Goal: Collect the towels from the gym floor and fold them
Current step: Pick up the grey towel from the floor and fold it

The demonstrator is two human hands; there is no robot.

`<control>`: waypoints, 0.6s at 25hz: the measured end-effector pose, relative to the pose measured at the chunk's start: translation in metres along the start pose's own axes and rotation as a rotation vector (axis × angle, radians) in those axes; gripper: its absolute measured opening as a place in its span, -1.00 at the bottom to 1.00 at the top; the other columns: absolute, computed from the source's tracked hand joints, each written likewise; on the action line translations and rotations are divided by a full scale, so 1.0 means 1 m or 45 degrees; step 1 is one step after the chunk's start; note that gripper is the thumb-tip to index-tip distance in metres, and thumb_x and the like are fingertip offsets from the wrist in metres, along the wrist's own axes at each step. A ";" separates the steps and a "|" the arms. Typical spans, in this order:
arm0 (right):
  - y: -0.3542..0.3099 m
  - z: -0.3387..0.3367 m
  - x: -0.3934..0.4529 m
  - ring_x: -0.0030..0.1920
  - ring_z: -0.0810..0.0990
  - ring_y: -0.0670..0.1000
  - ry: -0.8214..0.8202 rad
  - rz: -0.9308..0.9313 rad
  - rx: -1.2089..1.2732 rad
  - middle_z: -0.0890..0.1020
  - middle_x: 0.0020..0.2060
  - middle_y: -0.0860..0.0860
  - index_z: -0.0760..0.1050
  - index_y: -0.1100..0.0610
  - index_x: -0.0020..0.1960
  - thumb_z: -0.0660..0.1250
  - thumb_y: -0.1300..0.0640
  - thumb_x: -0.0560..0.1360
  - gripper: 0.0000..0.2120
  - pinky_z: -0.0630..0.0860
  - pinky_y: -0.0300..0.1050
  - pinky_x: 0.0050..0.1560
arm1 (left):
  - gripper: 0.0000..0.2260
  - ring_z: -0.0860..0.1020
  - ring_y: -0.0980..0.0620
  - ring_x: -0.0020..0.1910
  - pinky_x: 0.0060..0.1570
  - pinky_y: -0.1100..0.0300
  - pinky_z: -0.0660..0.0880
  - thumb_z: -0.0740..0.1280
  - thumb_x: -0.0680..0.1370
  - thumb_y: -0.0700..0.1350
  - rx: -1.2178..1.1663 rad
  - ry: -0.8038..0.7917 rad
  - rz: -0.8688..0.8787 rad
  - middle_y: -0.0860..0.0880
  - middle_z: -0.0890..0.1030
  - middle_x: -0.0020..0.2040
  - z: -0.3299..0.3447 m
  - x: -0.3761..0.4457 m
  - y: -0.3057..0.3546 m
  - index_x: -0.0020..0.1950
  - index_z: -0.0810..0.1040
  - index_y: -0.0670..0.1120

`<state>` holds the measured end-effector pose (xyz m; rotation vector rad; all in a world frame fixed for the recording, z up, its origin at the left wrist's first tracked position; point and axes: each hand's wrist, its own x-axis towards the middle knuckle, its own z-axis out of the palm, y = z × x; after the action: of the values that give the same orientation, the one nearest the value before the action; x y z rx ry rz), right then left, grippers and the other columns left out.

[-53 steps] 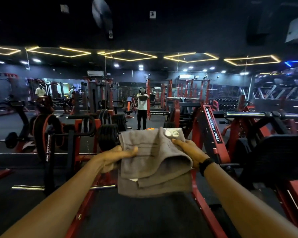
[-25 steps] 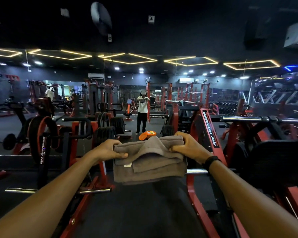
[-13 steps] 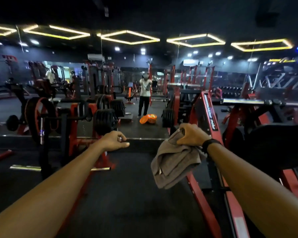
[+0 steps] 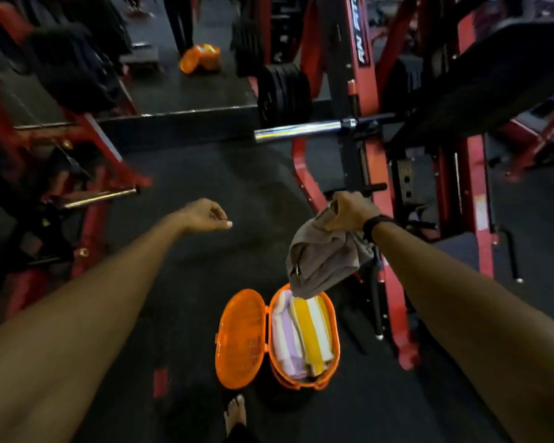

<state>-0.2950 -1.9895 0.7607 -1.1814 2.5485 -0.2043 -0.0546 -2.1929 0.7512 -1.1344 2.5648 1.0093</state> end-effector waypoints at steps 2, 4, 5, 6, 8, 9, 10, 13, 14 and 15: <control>0.019 0.039 0.017 0.11 0.55 0.26 -0.013 0.141 0.039 0.56 0.12 0.21 0.43 0.10 0.07 0.41 -0.15 0.38 -0.58 0.47 0.02 0.02 | -0.74 0.55 -0.04 0.09 0.17 0.07 0.48 0.41 0.50 -0.01 -0.003 -0.093 0.006 -0.09 0.60 0.09 0.022 0.037 -0.011 0.12 0.57 -0.11; 0.037 0.086 0.029 0.13 0.55 0.28 -0.011 0.280 0.080 0.55 0.14 0.22 0.39 0.16 0.15 0.38 -0.13 0.41 -0.53 0.48 0.05 0.04 | -0.73 0.53 -0.04 0.10 0.15 0.07 0.47 0.39 0.51 -0.03 -0.001 -0.185 0.017 -0.10 0.58 0.10 0.049 0.074 -0.023 0.15 0.56 -0.12; 0.046 0.115 0.034 0.14 0.54 0.29 -0.017 0.347 0.097 0.54 0.15 0.23 0.35 0.18 0.19 0.36 -0.12 0.42 -0.50 0.48 0.07 0.05 | -0.73 0.53 -0.04 0.10 0.14 0.07 0.46 0.38 0.52 -0.03 0.002 -0.234 0.016 -0.10 0.58 0.11 0.066 0.094 -0.030 0.16 0.55 -0.13; 0.055 0.146 0.039 0.14 0.54 0.30 -0.029 0.415 0.125 0.54 0.15 0.24 0.32 0.19 0.20 0.35 -0.11 0.44 -0.50 0.48 0.09 0.06 | -0.74 0.52 -0.03 0.11 0.14 0.07 0.46 0.37 0.52 -0.04 0.012 -0.283 0.016 -0.09 0.57 0.11 0.086 0.112 -0.036 0.16 0.55 -0.13; 0.074 0.207 0.046 0.13 0.53 0.32 -0.052 0.558 0.228 0.53 0.13 0.25 0.30 0.21 0.18 0.32 -0.08 0.46 -0.53 0.46 0.08 0.01 | -0.76 0.53 -0.02 0.10 0.14 0.08 0.47 0.37 0.53 -0.05 0.034 -0.378 0.014 -0.07 0.57 0.09 0.132 0.150 -0.050 0.14 0.55 -0.12; 0.085 0.237 0.050 0.11 0.53 0.32 -0.042 0.621 0.313 0.54 0.10 0.25 0.30 0.21 0.17 0.34 -0.07 0.46 -0.54 0.44 0.04 -0.04 | -0.77 0.54 -0.01 0.09 0.14 0.08 0.49 0.38 0.52 -0.04 0.043 -0.418 0.015 -0.07 0.59 0.08 0.155 0.169 -0.058 0.12 0.56 -0.11; 0.094 0.268 0.054 0.07 0.54 0.31 -0.022 0.673 0.430 0.55 0.04 0.25 0.31 0.21 0.13 0.37 -0.04 0.44 -0.56 0.41 0.01 -0.09 | -0.78 0.56 -0.01 0.08 0.14 0.08 0.50 0.39 0.52 -0.03 0.050 -0.452 0.025 -0.06 0.60 0.07 0.180 0.187 -0.066 0.10 0.57 -0.10; 0.121 0.358 0.061 -0.03 0.57 0.22 0.073 0.918 0.850 0.57 -0.11 0.20 0.34 0.17 -0.04 0.47 0.08 0.37 -0.65 0.47 0.02 -0.10 | -0.82 0.56 0.01 0.07 0.13 0.07 0.51 0.39 0.51 -0.03 0.075 -0.530 0.040 -0.04 0.61 0.07 0.249 0.237 -0.087 0.06 0.56 -0.07; 0.133 0.394 0.062 -0.06 0.57 0.18 0.046 1.027 0.990 0.58 -0.10 0.19 0.33 0.14 -0.08 0.48 0.10 0.37 -0.66 0.52 0.09 -0.06 | -0.82 0.56 0.00 0.07 0.13 0.07 0.51 0.38 0.51 -0.04 0.094 -0.537 0.057 -0.05 0.61 0.07 0.274 0.256 -0.095 0.06 0.57 -0.06; 0.144 0.429 0.061 -0.07 0.56 0.14 -0.049 1.129 1.093 0.57 -0.06 0.20 0.32 0.11 -0.07 0.49 0.11 0.38 -0.66 0.54 0.17 0.00 | -0.82 0.57 -0.02 0.07 0.12 0.07 0.51 0.38 0.52 -0.04 0.119 -0.542 0.087 -0.06 0.62 0.07 0.302 0.274 -0.103 0.07 0.58 -0.08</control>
<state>-0.2852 -1.9399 0.3066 0.2533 2.2556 -0.8905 -0.2094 -2.2126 0.3605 -0.7193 2.2915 1.0061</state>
